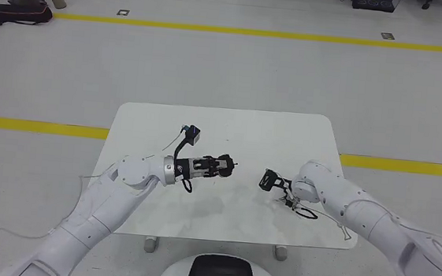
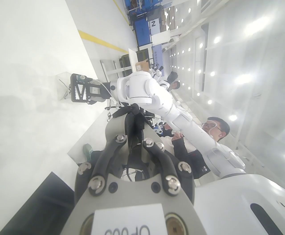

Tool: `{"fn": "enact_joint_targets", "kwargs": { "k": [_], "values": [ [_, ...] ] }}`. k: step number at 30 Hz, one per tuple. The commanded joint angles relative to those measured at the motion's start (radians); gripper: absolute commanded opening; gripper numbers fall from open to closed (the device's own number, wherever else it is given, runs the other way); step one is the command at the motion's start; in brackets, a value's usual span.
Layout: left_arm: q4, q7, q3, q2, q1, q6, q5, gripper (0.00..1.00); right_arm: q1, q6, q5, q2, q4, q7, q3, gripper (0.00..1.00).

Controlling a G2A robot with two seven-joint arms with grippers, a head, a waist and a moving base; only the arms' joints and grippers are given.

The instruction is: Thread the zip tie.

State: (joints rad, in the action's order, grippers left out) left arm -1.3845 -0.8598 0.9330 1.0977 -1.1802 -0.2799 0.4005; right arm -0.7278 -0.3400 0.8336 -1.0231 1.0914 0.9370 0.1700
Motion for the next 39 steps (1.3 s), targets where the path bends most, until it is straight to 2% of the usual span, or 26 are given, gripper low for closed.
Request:
{"fn": "enact_joint_targets", "kwargs": {
  "k": [1,9,14,23,32,33,34,39],
  "values": [
    [0.000,0.000,0.000,0.000,0.000,0.000,0.000,0.00,0.000,0.000,0.000,-0.003,-0.007,0.000,0.000,0.17],
    [0.000,0.000,0.000,0.000,0.000,0.000,0.000,0.00,-0.001,0.000,0.001,-0.018,-0.031,-0.001,0.000,0.13],
    [0.000,0.000,0.000,0.000,0.000,0.000,0.000,0.00,-0.002,0.000,0.004,-0.026,-0.042,0.001,0.000,0.00],
    [0.000,0.000,0.000,0.000,0.000,0.000,0.000,0.00,0.002,0.000,0.015,-0.034,-0.042,0.005,0.000,0.00],
    [0.000,0.000,0.000,0.000,0.000,0.000,0.000,0.00,0.006,0.000,0.028,-0.012,0.015,0.011,0.000,0.00],
    [0.000,0.000,0.000,0.000,0.000,0.000,0.000,0.00,0.004,0.000,0.029,-0.011,0.015,0.013,0.000,0.10],
    [0.000,0.000,0.000,0.000,0.000,0.000,0.000,0.00,0.003,0.000,0.029,-0.010,0.015,0.014,0.000,0.26],
    [0.000,0.000,0.000,0.000,0.000,0.000,0.000,0.00,-0.004,0.000,0.027,-0.012,0.013,0.014,0.000,0.29]
  ]
}}
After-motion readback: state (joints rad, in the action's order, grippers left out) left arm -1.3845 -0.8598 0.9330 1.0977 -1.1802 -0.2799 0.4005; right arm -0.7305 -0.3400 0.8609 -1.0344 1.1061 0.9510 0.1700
